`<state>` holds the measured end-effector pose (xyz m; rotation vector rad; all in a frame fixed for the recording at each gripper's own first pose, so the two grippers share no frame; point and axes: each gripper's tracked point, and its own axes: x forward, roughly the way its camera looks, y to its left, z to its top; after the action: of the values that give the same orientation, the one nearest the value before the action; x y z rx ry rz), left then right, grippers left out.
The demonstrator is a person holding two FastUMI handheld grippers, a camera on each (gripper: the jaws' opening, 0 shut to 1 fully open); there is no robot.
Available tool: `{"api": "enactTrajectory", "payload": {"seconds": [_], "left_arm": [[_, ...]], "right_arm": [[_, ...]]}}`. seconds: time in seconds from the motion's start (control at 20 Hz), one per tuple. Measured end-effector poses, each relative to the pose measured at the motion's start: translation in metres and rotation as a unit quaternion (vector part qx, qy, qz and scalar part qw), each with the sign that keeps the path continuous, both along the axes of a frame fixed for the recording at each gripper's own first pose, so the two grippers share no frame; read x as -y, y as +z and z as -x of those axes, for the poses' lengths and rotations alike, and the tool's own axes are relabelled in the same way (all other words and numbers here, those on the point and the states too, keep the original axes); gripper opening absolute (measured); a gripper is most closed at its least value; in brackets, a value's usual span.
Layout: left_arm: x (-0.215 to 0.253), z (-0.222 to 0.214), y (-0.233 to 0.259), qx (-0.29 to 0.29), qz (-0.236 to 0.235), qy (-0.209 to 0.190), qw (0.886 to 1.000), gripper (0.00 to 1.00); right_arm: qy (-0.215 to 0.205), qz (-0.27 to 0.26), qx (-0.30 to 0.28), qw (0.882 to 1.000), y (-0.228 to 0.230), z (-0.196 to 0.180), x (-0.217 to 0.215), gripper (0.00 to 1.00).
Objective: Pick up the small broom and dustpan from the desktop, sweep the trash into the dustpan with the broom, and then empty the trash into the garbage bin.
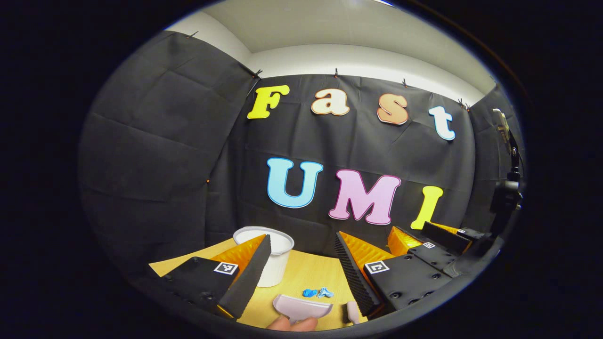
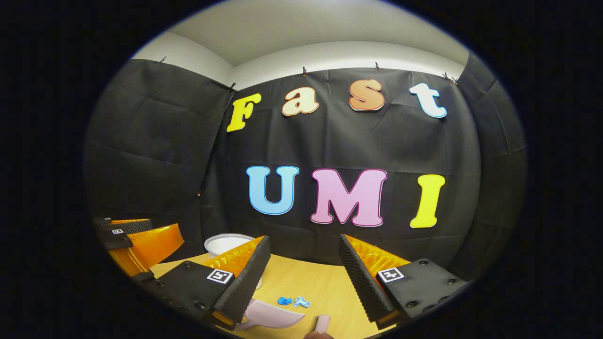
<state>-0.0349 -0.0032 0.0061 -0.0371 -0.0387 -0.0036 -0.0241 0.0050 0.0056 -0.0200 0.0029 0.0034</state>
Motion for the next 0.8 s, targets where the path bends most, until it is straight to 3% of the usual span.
{"api": "enactTrajectory", "payload": {"seconds": [0.5,0.55,0.75,0.8], "left_arm": [[0.004,-0.003,-0.001,0.000,-0.003,-0.007,1.000,0.80],[0.004,-0.003,-0.001,-0.002,-0.004,-0.007,1.000,0.80],[0.003,-0.008,-0.007,-0.016,-0.009,-0.007,1.000,0.80],[0.001,-0.010,-0.011,-0.023,-0.011,-0.005,1.000,0.80]], "right_arm": [[-0.007,0.001,0.001,1.000,0.001,0.000,0.005,0.95],[-0.007,0.000,-0.001,1.000,0.000,-0.001,0.005,0.90],[-0.007,-0.001,-0.011,1.000,-0.005,-0.004,0.005,0.95],[-0.007,-0.001,-0.014,1.000,-0.007,-0.005,0.005,0.90]]}}
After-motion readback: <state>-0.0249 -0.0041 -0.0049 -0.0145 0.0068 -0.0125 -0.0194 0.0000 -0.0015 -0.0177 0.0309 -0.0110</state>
